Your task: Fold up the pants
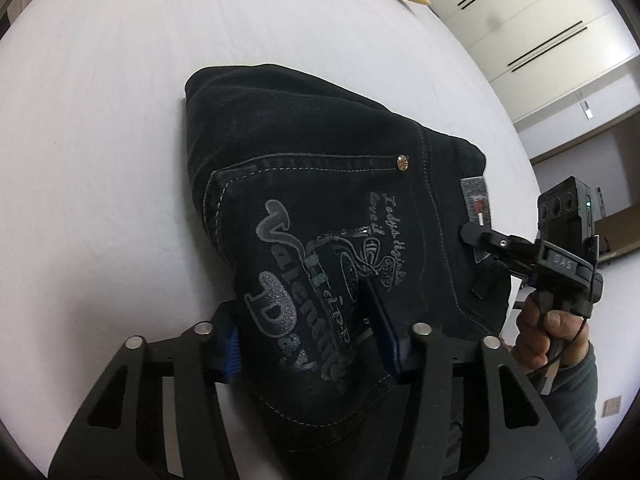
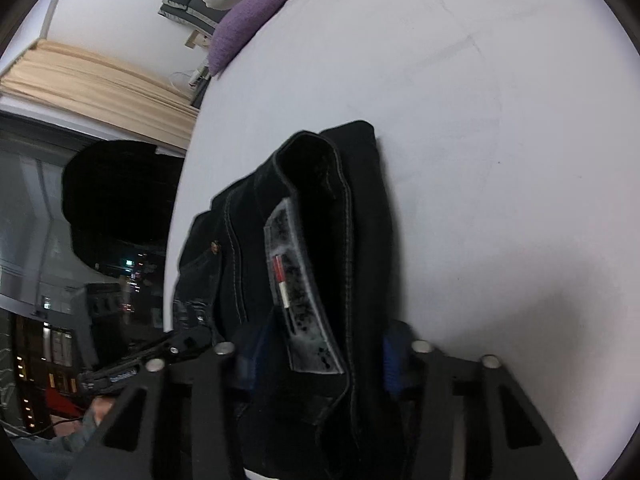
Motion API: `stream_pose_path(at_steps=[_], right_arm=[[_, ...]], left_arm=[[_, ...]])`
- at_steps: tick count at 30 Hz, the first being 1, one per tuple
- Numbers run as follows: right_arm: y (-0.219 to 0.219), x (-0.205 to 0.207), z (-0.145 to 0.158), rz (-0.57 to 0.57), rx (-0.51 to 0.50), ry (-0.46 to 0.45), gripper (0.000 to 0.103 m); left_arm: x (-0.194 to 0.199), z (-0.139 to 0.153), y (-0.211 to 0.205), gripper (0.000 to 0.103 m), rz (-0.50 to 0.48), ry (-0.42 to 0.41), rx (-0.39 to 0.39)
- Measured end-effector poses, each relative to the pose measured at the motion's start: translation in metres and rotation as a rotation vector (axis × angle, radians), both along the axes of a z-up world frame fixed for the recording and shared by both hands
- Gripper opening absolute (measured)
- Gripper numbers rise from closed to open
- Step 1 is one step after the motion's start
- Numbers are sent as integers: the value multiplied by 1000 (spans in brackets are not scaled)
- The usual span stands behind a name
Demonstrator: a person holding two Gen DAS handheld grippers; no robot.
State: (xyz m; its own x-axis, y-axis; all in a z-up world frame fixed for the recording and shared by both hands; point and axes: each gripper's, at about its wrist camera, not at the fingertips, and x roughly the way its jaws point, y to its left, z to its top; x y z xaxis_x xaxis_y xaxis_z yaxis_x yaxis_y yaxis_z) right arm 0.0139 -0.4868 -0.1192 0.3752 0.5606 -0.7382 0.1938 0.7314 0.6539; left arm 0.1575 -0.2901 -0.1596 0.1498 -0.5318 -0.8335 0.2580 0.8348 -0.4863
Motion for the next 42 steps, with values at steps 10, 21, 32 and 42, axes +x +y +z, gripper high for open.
stream_pose_path(at_steps=[10, 21, 32, 42], right_arm=[[48, 0, 53, 73, -305, -79, 22], [103, 62, 94, 160, -352, -199, 20], [141, 178, 55, 149, -184, -216, 20], [114, 206, -14, 62, -92, -126, 36]], left_arm=[[-1, 21, 1, 21, -13, -40, -36], [41, 66, 61, 20, 42, -186, -4], [135, 58, 104, 21, 81, -291, 163], [169, 7, 105, 52, 99, -272, 229]])
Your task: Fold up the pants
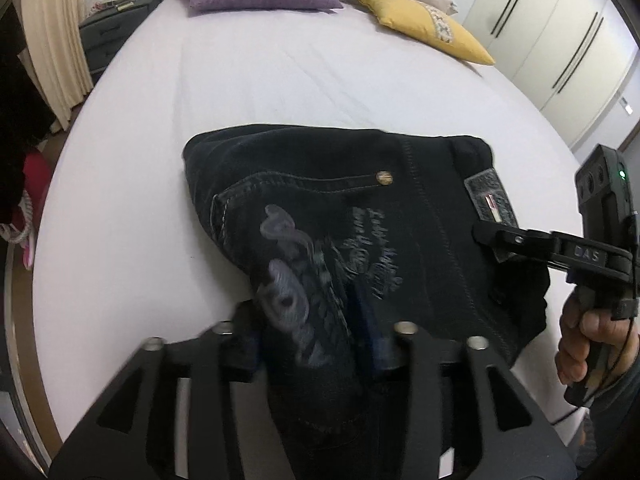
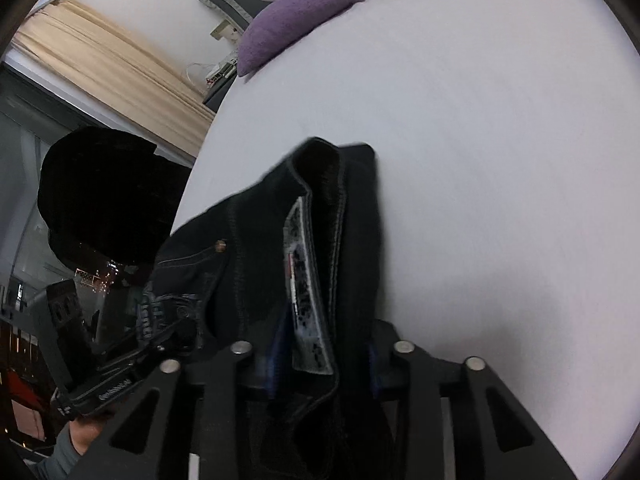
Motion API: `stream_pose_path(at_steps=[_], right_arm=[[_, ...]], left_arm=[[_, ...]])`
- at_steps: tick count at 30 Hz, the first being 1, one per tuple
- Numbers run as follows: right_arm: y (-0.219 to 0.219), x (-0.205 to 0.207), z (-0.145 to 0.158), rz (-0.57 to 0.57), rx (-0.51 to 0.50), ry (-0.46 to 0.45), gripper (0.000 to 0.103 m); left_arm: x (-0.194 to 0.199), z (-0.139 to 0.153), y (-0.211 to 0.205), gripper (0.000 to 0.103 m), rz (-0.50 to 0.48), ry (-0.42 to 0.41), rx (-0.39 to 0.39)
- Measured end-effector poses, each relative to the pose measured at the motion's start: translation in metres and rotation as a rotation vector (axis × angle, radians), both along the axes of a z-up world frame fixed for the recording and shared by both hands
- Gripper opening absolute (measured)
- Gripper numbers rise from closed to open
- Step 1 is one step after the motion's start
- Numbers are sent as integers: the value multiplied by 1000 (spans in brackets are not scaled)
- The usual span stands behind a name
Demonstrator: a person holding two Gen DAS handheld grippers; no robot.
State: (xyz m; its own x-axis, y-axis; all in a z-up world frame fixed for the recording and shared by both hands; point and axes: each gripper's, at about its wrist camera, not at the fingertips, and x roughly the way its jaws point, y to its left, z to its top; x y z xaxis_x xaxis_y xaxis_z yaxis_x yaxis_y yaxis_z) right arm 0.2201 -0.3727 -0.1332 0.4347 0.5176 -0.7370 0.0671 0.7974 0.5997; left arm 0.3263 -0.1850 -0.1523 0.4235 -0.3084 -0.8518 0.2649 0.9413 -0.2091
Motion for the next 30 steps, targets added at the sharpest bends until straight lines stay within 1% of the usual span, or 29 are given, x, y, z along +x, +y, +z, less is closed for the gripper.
stream_pose_path(at_steps=[1, 3, 5, 8, 11, 14, 16, 17, 18, 19, 20, 21, 22, 23, 24, 26, 28, 30], right_arm=[[-2, -2, -3, -6, 20, -11, 36], [-4, -4, -5, -13, 42, -20, 40], [-4, -9, -3, -13, 40, -23, 43], [-10, -18, -1, -19, 32, -25, 50], [-19, -28, 5, -63, 31, -31, 55], [-33, -47, 10, -136, 42, -34, 56], [-39, -63, 14, -177, 23, -29, 56], [-41, -73, 17, -190, 1, -35, 57], [-41, -83, 22, -198, -24, -46, 61], [-39, -93, 29, -209, -58, -62, 63], [-38, -104, 36, -222, -94, -82, 67], [-35, -117, 45, -237, -138, -111, 71], [-32, -126, 54, -249, -173, -136, 73], [-29, -137, 63, -264, -212, -167, 76], [-26, -145, 71, -277, -245, -193, 80], [-20, -166, 92, -312, -318, -254, 85], [-14, -184, 117, -355, -391, -334, 91], [-5, -206, 144, -406, -457, -444, 103]], left_arm=[[0, -4, 2, 55, 12, 4, 8], [3, -9, 7, 64, 38, 15, -10], [1, -11, 8, 67, 48, 13, -8], [2, -12, 10, 70, 45, 7, 3], [4, -13, 10, 72, 47, -1, 9], [-4, -8, 14, 72, 53, -15, 20], [-14, -1, 14, 73, 54, -32, 34], [-20, 4, 16, 78, 62, -51, 37], [-24, 10, 9, 83, 73, -73, 43], [-34, 17, 12, 86, 91, -115, 56], [-43, 23, 15, 88, 103, -147, 66], [-59, 34, 17, 88, 127, -211, 89], [-69, 41, 17, 89, 142, -247, 103], [-85, 52, 17, 92, 165, -307, 119], [-104, 66, 19, 98, 193, -371, 130], [-134, 85, 20, 103, 227, -452, 125], [-169, 109, 20, 103, 261, -555, 126], [-200, 132, 22, 103, 299, -637, 151]])
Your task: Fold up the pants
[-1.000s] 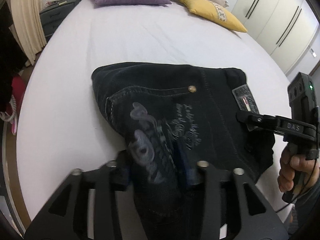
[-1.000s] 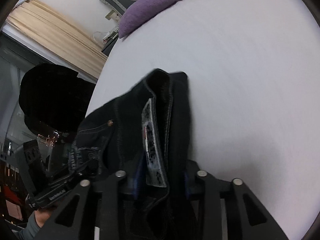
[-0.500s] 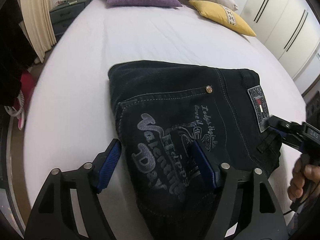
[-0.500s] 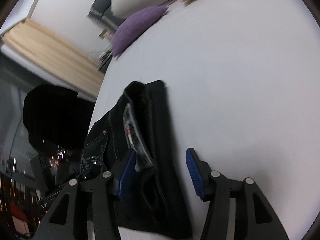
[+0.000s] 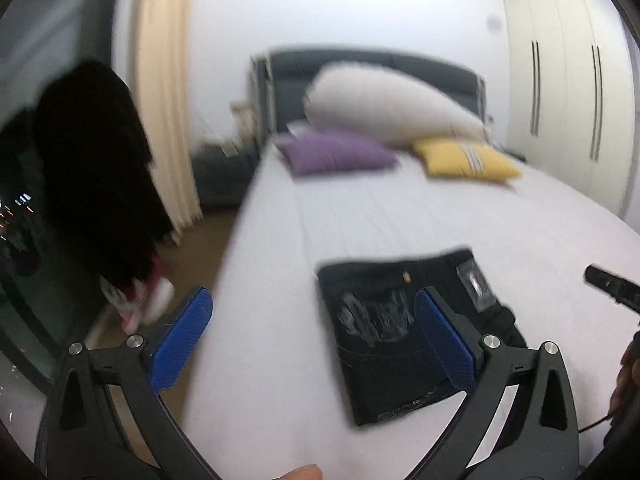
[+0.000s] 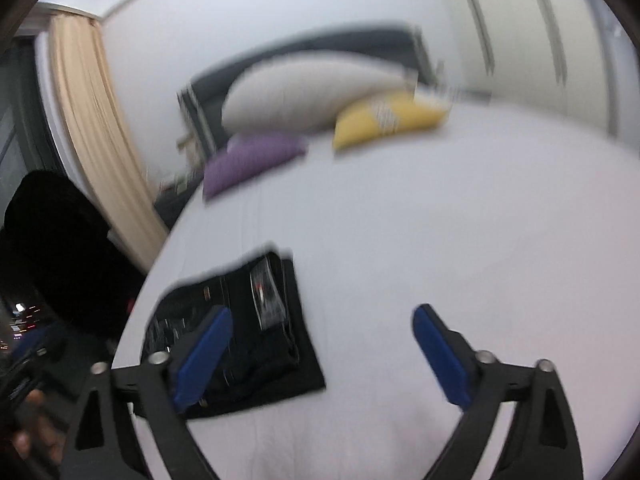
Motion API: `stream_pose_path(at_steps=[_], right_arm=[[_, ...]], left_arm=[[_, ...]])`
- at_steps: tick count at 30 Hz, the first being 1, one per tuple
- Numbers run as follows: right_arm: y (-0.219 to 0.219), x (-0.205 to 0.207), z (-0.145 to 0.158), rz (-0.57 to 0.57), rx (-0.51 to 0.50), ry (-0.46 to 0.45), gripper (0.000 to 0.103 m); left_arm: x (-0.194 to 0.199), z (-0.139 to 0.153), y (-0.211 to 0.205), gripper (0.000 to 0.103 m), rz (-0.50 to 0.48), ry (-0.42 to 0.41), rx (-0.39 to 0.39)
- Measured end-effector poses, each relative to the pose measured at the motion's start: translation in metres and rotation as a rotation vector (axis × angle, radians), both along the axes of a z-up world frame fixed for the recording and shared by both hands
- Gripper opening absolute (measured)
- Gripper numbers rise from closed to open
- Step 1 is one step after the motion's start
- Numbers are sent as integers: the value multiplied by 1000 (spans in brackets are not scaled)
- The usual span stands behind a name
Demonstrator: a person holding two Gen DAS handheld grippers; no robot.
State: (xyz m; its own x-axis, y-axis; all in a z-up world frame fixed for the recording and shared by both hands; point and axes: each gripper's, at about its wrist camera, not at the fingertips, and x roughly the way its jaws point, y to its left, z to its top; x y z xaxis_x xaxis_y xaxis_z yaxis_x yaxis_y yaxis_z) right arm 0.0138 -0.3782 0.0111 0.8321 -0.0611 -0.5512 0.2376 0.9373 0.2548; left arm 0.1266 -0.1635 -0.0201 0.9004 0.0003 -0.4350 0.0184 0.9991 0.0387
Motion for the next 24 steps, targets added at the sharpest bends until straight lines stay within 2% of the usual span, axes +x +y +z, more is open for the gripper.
stream_pose_path(at_steps=[3, 5, 7, 9, 13, 17, 21, 24], right_arm=[[9, -23, 37, -19, -75, -130, 103], [16, -33, 56, -28, -105, -176, 103], [22, -45, 71, -28, -136, -225, 103], [32, -56, 88, -32, -189, -273, 103], [51, -71, 111, -1, -263, -324, 103], [64, -81, 122, 31, -268, -316, 103], [72, -74, 111, 133, -212, -203, 103], [77, -64, 94, 168, -168, -63, 103]], left_arm=[[-39, 34, 6, 103, 23, -104, 31], [-65, 55, 9, 103, 39, -190, 74], [-84, 70, 13, 103, 45, -233, 104], [-96, 81, 16, 103, 25, -236, 116], [-100, 92, 17, 103, -10, -121, 105], [-113, 90, 11, 103, -37, -90, 110], [-109, 67, 6, 103, -41, 58, 35], [-100, 42, 3, 103, -20, 178, 18]])
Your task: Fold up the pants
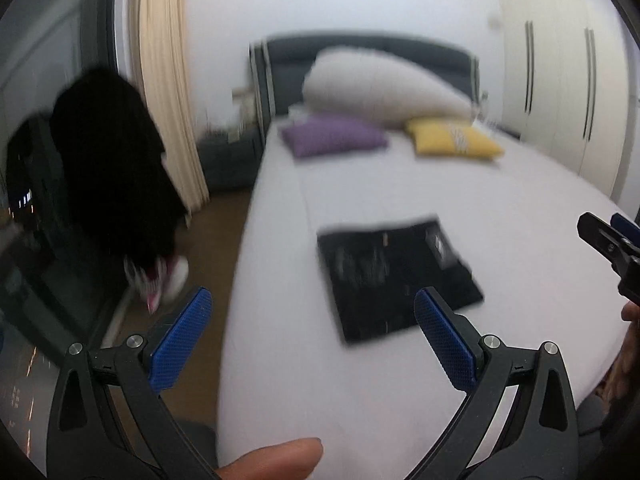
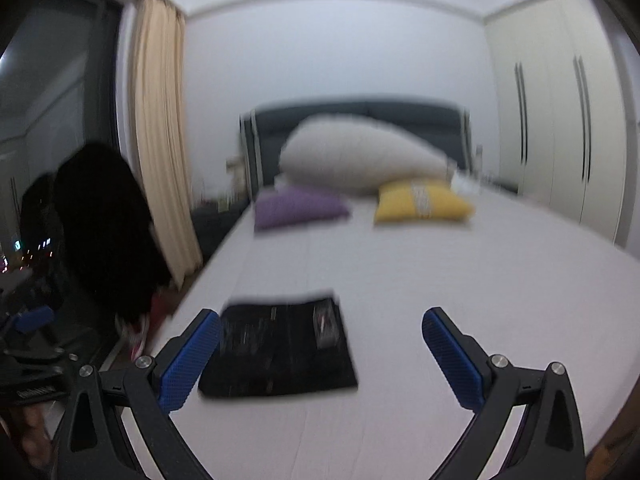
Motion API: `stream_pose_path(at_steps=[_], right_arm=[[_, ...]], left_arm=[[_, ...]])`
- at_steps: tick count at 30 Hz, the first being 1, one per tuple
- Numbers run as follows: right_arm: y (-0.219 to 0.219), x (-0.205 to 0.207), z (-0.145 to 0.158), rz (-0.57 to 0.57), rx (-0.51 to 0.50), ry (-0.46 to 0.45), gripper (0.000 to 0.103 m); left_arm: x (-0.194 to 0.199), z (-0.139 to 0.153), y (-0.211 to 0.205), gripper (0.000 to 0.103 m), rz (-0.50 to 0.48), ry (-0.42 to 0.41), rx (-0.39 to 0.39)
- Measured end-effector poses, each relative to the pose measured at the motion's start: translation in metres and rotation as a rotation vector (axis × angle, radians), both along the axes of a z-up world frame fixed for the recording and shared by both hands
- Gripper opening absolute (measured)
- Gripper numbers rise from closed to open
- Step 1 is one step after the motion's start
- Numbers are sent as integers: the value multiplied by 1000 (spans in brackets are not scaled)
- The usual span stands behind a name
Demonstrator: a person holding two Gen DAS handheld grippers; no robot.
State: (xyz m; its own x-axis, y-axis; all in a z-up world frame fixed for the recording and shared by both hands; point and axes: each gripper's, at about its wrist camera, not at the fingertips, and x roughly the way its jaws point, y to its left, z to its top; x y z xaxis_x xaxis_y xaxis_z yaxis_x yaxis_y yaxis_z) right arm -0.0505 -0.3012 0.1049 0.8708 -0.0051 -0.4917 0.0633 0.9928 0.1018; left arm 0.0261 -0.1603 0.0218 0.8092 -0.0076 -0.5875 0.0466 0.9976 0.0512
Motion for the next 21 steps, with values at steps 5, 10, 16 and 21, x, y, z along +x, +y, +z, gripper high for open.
stream_pose_path(at_steps=[5, 10, 16, 21], right_arm=[[3, 1, -19, -17, 24, 80, 103], [11, 4, -31, -55, 0, 126, 103], [26, 6, -43, -43, -40, 180, 103], [27, 6, -47, -52, -36, 208, 103]], left_arm=[[10, -35, -4, 103, 24, 117, -2], [19, -54, -4, 103, 33, 167, -15], [26, -70, -5, 103, 39, 202, -11], [27, -72, -4, 103, 39, 210, -11]])
